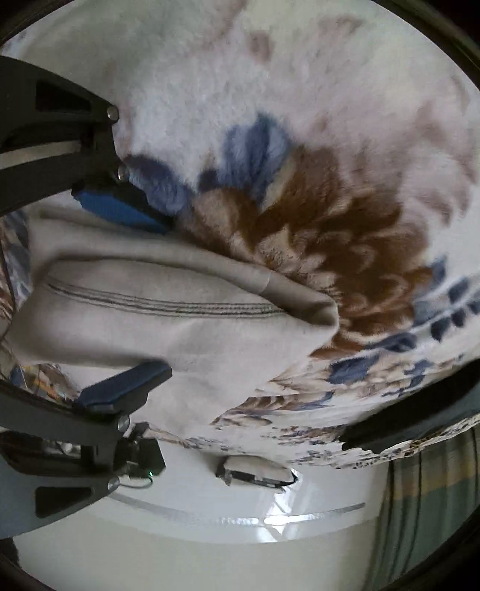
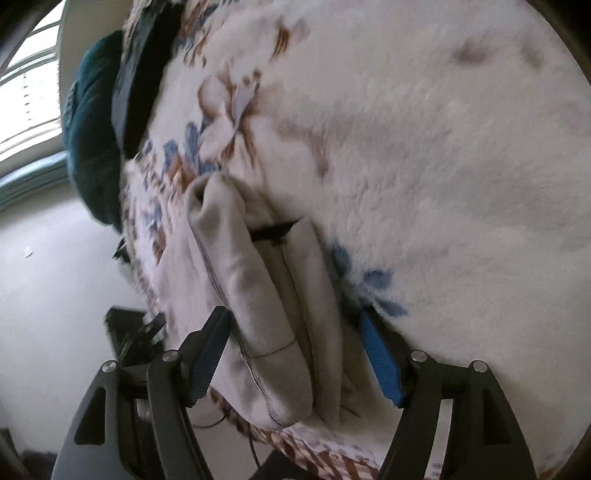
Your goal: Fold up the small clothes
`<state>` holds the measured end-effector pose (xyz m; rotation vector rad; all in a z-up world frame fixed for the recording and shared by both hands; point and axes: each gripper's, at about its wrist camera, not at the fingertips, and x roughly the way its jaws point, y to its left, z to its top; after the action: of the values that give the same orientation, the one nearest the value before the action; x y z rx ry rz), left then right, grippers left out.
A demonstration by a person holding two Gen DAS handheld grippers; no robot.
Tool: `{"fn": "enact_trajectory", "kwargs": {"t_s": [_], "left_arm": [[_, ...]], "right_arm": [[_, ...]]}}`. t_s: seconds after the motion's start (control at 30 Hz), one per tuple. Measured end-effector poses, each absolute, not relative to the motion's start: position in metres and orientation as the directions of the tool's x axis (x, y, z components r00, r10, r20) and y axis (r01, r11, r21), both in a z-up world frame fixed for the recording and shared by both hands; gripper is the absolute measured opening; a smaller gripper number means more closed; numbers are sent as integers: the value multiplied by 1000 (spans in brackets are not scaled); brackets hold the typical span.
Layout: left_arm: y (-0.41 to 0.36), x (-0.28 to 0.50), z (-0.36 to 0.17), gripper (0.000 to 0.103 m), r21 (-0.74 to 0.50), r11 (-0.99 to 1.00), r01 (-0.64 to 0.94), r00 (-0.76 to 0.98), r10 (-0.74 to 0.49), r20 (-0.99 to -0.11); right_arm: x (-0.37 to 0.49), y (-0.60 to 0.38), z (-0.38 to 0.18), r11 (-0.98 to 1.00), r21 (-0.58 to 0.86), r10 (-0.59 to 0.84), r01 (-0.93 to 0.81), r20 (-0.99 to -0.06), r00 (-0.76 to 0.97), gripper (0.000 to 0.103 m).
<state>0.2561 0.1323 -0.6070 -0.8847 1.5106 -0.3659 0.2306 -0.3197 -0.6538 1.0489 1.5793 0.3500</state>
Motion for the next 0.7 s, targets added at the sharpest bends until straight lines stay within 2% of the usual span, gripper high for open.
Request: {"fn": "enact_trajectory", "kwargs": {"t_s": [0.17, 0.2, 0.23, 0.27, 0.3, 0.37, 0.47, 0.7], "left_arm": [[127, 261, -606, 72, -717, 620, -318, 124, -723, -680], [125, 261, -601, 69, -720, 626, -300, 140, -718, -682], [122, 261, -597, 45, -723, 629, -285, 146, -717, -681], [119, 262, -593, 30, -712, 650, -265, 142, -704, -696], [116, 264, -589, 23, -710, 657, -254, 133, -704, -698], [115, 266, -579, 21, -715, 651, -254, 158, -702, -695], [115, 273, -564, 19, -725, 644, -245, 174, -706, -687], [123, 327, -513, 19, -760, 620, -196, 230, -724, -650]], "right_arm": [[238, -306, -663, 516, 755, 817, 405, -575, 32, 76], [240, -302, -662, 518, 759, 820, 394, -571, 22, 76], [241, -299, -660, 524, 761, 820, 382, -573, 16, 76], [245, -291, -656, 540, 761, 813, 359, -583, 15, 70], [246, -287, -654, 545, 763, 811, 348, -585, 14, 51], [250, -278, -648, 549, 765, 809, 337, -588, 16, 26], [255, -273, -629, 521, 795, 824, 310, -563, 58, 22], [304, -262, -567, 536, 815, 819, 221, -565, 100, 20]]}}
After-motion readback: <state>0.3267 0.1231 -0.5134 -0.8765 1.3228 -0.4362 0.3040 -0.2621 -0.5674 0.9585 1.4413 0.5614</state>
